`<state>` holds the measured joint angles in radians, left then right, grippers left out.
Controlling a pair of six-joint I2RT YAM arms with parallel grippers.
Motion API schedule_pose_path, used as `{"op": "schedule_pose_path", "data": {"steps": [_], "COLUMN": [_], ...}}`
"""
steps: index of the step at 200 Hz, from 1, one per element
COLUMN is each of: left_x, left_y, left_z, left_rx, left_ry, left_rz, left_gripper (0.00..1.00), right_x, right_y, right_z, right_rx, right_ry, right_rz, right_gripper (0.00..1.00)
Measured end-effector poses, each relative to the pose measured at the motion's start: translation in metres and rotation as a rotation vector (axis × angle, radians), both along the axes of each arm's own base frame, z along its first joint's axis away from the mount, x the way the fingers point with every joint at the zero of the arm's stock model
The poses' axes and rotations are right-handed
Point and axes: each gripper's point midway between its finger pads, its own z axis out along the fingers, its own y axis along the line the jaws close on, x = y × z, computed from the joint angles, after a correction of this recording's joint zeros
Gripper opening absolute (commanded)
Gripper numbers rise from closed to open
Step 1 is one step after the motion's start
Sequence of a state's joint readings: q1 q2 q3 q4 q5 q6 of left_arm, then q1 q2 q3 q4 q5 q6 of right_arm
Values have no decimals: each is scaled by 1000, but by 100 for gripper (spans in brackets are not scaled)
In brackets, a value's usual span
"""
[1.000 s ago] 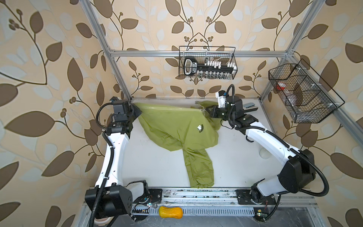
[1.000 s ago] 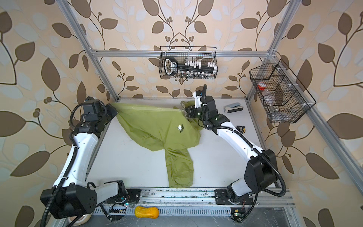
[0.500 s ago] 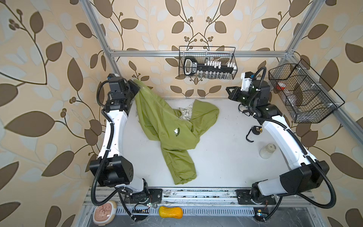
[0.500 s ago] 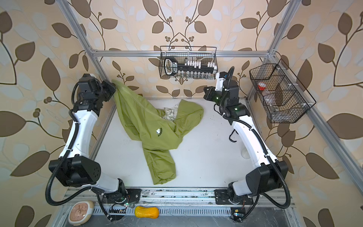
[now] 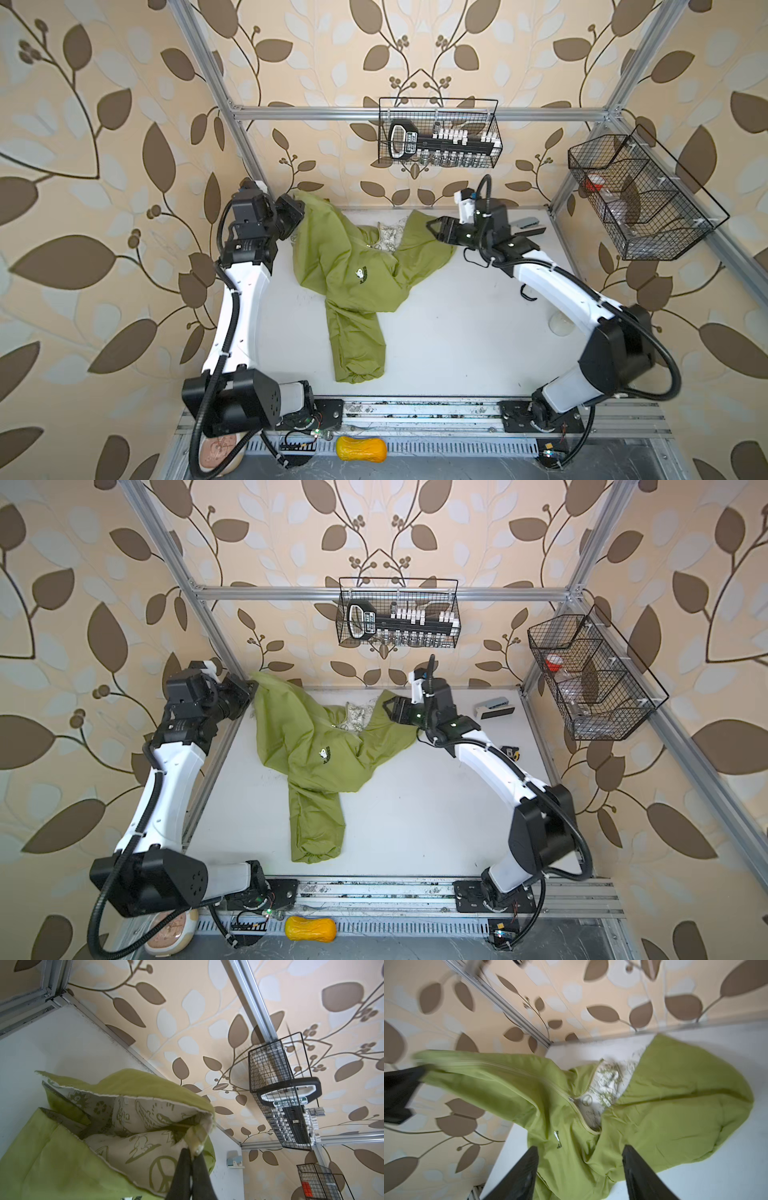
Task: Zip up the jacket
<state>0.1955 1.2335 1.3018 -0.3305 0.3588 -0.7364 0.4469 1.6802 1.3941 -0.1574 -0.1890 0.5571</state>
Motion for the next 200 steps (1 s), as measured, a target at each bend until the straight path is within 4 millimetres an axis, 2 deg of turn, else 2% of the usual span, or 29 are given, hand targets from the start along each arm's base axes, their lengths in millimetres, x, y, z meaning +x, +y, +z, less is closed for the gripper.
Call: {"op": "schedule_pose_path", "data": {"steps": [13,23,39,43,46,57,88,110,131,142,150,156,162,169,192,200], "left_x": [-18,-29,-42,-44,-45,-49,-56,-57,-59,-61,-61,-62,-62,-62,-62,-61], "left_y": [-3,-6,-8,-9,-9,-10,-13,-15,-16,-17,-17,-17,-17,-17,-16,-15], "left_z": [-11,-20,-39,-44,-47,-62,-96,-99,-96,-95,-94,-94,-94,-94,-94,-95], "left_rx": [4,7,9,7,6,0,-21,-26,-24,-22,-20,-17,-14,-10,5,10], "left_ry": [15,29,63,73,79,111,195,200,189,184,181,180,179,179,177,179], "left_rz": [-1,-4,-8,-9,-9,-12,-23,-34,-37,-37,-38,-39,-40,-41,-42,-39], "left_gripper": [0,0,0,0,0,0,0,0,0,0,0,0,0,0,0,0], "right_x": [18,26,29,28,28,28,45,59,66,69,76,81,84,86,89,83], "right_y": [9,8,-9,-15,-20,-37,-71,-86,-89,-87,-82,-79,-76,-73,-70,-73], "right_z": [-36,-63,-102,-109,-115,-126,-136,-162,-195,-206,-201,-196,-193,-190,-184,-184], "right_rx": [-61,-88,-135,-143,-155,-173,-172,-158,-155,-157,-132,-115,-97,-79,-26,-16], "right_ry": [64,110,184,203,212,242,255,296,354,369,357,347,339,333,320,320], "right_rz": [-39,-74,-142,-166,-177,-230,-321,-357,-366,-361,-352,-349,-345,-339,-322,-317], "right_gripper": [73,75,82,90,92,93,95,96,93,84,66,44,18,0,0,0]}}
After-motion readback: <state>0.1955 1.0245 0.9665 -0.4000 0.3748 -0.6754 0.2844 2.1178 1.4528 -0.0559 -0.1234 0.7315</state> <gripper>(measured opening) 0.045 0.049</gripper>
